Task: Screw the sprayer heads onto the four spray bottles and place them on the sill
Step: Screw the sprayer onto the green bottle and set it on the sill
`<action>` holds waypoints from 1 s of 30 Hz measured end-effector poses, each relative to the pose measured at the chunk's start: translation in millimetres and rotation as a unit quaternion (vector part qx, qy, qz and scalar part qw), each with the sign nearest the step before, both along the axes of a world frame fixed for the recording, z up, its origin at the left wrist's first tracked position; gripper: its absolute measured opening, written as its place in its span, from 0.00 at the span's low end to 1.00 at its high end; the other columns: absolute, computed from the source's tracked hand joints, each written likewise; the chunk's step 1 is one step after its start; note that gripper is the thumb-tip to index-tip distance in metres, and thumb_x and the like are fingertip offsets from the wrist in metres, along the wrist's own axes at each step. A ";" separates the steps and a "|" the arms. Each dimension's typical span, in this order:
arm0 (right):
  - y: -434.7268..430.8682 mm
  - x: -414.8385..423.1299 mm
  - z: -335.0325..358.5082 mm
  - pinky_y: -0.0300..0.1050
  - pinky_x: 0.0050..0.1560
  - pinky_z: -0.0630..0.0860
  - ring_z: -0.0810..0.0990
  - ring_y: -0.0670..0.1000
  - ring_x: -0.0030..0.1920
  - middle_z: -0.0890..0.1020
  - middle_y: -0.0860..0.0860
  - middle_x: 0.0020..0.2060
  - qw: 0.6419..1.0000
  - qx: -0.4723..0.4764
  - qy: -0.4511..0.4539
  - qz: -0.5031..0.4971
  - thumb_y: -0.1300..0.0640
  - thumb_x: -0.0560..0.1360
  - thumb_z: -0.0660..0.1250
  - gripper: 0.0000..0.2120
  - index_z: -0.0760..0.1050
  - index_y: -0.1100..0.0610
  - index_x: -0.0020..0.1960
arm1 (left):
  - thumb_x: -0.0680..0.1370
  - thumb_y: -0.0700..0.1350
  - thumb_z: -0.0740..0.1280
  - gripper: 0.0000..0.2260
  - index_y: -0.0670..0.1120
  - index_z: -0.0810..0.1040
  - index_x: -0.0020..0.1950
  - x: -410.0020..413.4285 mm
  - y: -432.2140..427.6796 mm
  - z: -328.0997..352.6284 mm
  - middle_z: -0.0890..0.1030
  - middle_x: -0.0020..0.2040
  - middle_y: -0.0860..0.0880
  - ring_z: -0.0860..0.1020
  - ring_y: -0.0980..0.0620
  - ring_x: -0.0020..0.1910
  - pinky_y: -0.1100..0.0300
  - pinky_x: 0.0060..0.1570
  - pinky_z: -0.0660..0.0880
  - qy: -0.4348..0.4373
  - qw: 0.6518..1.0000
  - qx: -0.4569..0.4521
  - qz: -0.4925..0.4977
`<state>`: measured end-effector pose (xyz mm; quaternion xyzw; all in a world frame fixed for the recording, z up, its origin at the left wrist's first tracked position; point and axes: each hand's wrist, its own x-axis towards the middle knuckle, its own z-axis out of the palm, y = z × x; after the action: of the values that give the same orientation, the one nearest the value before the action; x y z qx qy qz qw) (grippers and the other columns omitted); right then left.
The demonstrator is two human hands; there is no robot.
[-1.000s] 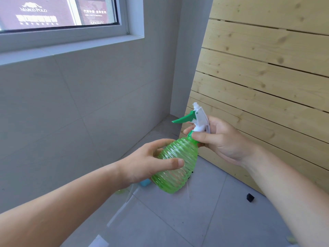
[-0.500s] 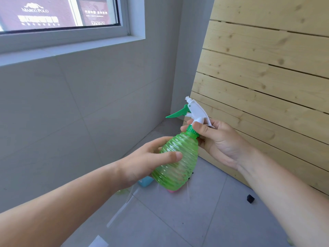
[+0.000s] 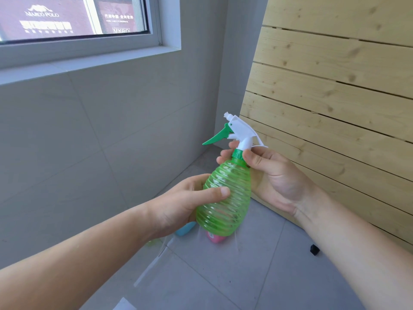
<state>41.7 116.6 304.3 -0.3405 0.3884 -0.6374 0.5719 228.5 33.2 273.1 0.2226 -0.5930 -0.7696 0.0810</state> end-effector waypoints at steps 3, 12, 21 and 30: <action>-3.8 1.0 0.5 0.57 0.62 0.77 0.80 0.59 0.58 0.83 0.60 0.49 0.999 -0.001 0.031 -0.018 0.60 0.75 0.65 0.13 0.77 0.64 0.57 | 0.77 0.46 0.69 0.23 0.39 0.76 0.71 -0.9 -0.3 -0.7 0.84 0.63 0.36 0.83 0.36 0.63 0.39 0.67 0.76 0.008 1.000 -0.008 0.007; -13.1 9.7 -7.9 0.58 0.61 0.76 0.79 0.59 0.52 0.82 0.62 0.49 0.993 0.041 0.064 -0.091 0.61 0.76 0.66 0.11 0.77 0.65 0.56 | 0.75 0.48 0.72 0.25 0.38 0.76 0.69 -1.0 -2.0 -8.4 0.83 0.63 0.33 0.82 0.32 0.63 0.40 0.64 0.79 -0.010 0.997 -0.052 0.050; -33.0 10.6 -7.7 0.52 0.62 0.77 0.83 0.55 0.60 0.84 0.61 0.57 0.982 0.011 0.162 -0.099 0.50 0.74 0.70 0.22 0.78 0.62 0.63 | 0.71 0.54 0.76 0.27 0.47 0.77 0.67 2.5 -32.7 6.0 0.86 0.60 0.42 0.86 0.43 0.59 0.49 0.56 0.83 -0.020 0.985 -0.080 0.151; -119.7 30.8 24.9 0.47 0.60 0.79 0.84 0.44 0.55 0.85 0.42 0.56 0.916 -0.037 0.397 -0.054 0.54 0.79 0.67 0.29 0.61 0.35 0.74 | 0.85 0.49 0.59 0.12 0.52 0.77 0.67 -6.0 -117.5 47.9 0.84 0.63 0.42 0.83 0.42 0.63 0.44 0.65 0.79 0.045 0.955 -0.088 0.280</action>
<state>72.5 -3.1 329.2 -0.5647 0.5772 -0.4941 0.3222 222.5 -84.3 321.0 0.3369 -0.5682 -0.6696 0.3395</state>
